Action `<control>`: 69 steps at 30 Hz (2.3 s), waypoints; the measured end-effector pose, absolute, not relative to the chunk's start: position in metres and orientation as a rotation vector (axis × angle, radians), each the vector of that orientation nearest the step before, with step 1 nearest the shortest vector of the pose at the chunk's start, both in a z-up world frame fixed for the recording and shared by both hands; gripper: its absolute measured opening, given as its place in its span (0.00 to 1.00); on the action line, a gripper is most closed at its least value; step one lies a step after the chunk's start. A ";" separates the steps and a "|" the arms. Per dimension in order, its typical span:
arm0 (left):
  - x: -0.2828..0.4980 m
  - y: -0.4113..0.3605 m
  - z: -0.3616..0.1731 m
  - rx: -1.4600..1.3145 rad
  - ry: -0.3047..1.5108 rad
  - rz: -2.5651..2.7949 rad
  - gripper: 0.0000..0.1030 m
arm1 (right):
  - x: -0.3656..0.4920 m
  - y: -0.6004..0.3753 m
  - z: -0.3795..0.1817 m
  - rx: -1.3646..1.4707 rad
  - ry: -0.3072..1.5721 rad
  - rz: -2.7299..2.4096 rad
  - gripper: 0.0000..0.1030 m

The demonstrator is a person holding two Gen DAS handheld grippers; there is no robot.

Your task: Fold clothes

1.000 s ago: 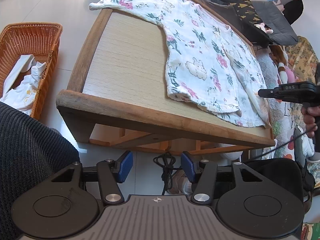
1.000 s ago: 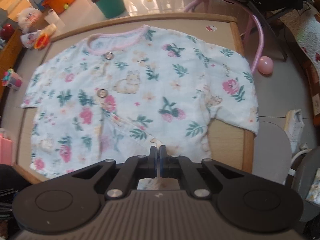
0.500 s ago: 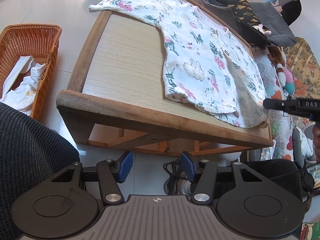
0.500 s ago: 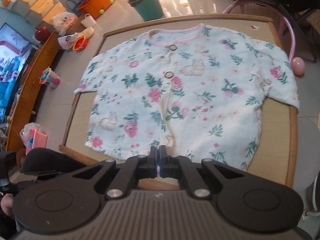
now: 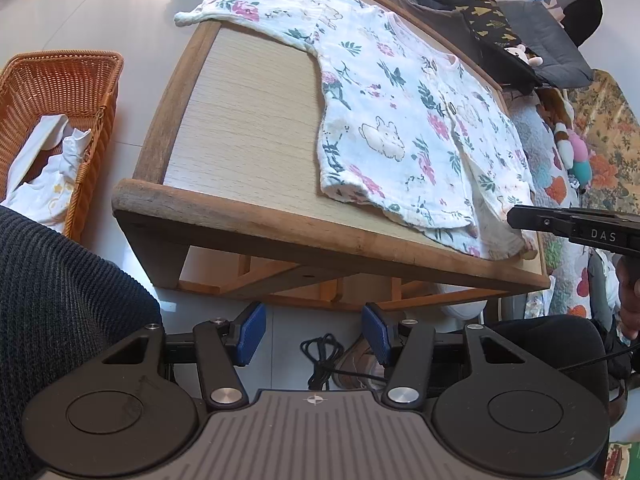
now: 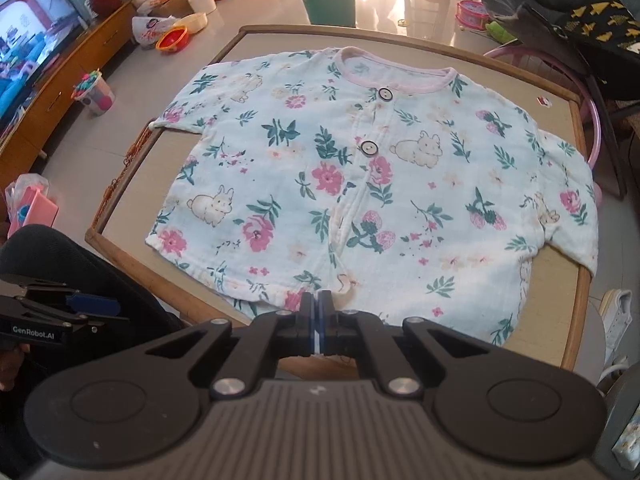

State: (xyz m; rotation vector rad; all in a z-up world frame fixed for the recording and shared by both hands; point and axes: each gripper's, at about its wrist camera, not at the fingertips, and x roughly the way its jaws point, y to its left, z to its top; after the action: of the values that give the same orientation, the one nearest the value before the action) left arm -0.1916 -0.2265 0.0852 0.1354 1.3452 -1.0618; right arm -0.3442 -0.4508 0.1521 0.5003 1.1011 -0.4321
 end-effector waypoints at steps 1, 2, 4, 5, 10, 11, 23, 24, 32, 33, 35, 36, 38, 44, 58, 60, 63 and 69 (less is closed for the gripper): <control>-0.191 -0.226 0.085 0.132 1.345 -1.062 0.53 | -0.343 -0.450 0.150 0.495 1.108 -0.426 0.02; -0.191 -0.227 0.086 0.129 1.342 -1.062 0.53 | -0.342 -0.449 0.149 0.489 1.114 -0.419 0.02; -0.193 -0.229 0.090 0.121 1.334 -1.073 0.53 | -0.337 -0.446 0.142 0.479 1.122 -0.408 0.02; -0.194 -0.231 0.093 0.117 1.331 -1.083 0.53 | -0.336 -0.444 0.138 0.471 1.122 -0.403 0.02; -0.204 -0.249 0.112 0.165 1.304 -1.134 0.53 | -0.332 -0.433 0.125 0.444 1.116 -0.391 0.03; -0.206 -0.253 0.117 0.169 1.293 -1.141 0.53 | -0.332 -0.431 0.124 0.436 1.111 -0.385 0.03; -0.223 -0.358 0.158 0.226 1.228 -1.150 0.53 | -0.360 -0.405 0.140 0.412 1.055 -0.274 0.08; -0.228 -0.370 0.159 0.236 1.232 -1.166 0.53 | -0.369 -0.406 0.145 0.422 1.046 -0.287 0.09; -0.267 -0.432 0.144 0.349 1.246 -1.184 0.53 | -0.460 -0.459 0.161 0.574 0.997 -0.607 0.15; -0.270 -0.437 0.139 0.368 1.248 -1.174 0.53 | -0.470 -0.468 0.158 0.613 0.990 -0.656 0.15; -0.275 -0.442 0.132 0.401 1.245 -1.160 0.53 | -0.487 -0.481 0.151 0.694 0.964 -0.730 0.15; -0.278 -0.443 0.128 0.421 1.243 -1.154 0.53 | -0.493 -0.485 0.148 0.724 0.946 -0.753 0.15; -0.281 -0.445 0.122 0.463 1.222 -1.147 0.53 | -0.502 -0.492 0.139 0.796 0.909 -0.786 0.15; -0.285 -0.447 0.123 0.533 1.159 -1.167 0.55 | -0.495 -0.502 0.110 0.957 0.864 -0.828 0.16; -0.287 -0.443 0.121 0.501 1.137 -1.182 0.61 | -0.448 -0.485 0.106 0.803 1.004 -0.867 0.16; -0.287 -0.442 0.121 0.496 1.136 -1.185 0.61 | -0.440 -0.479 0.107 0.745 1.029 -0.876 0.12; -0.287 -0.442 0.121 0.498 1.132 -1.192 0.61 | -0.434 -0.475 0.109 0.698 1.052 -0.871 0.03; -0.286 -0.442 0.120 0.498 1.127 -1.198 0.61 | -0.441 -0.475 0.123 0.602 1.141 -0.894 0.03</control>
State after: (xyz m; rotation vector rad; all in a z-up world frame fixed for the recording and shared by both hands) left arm -0.2862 -0.4416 0.1204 0.4976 1.1274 -1.1975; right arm -0.4409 -0.4752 0.1231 0.6020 1.1410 -0.8937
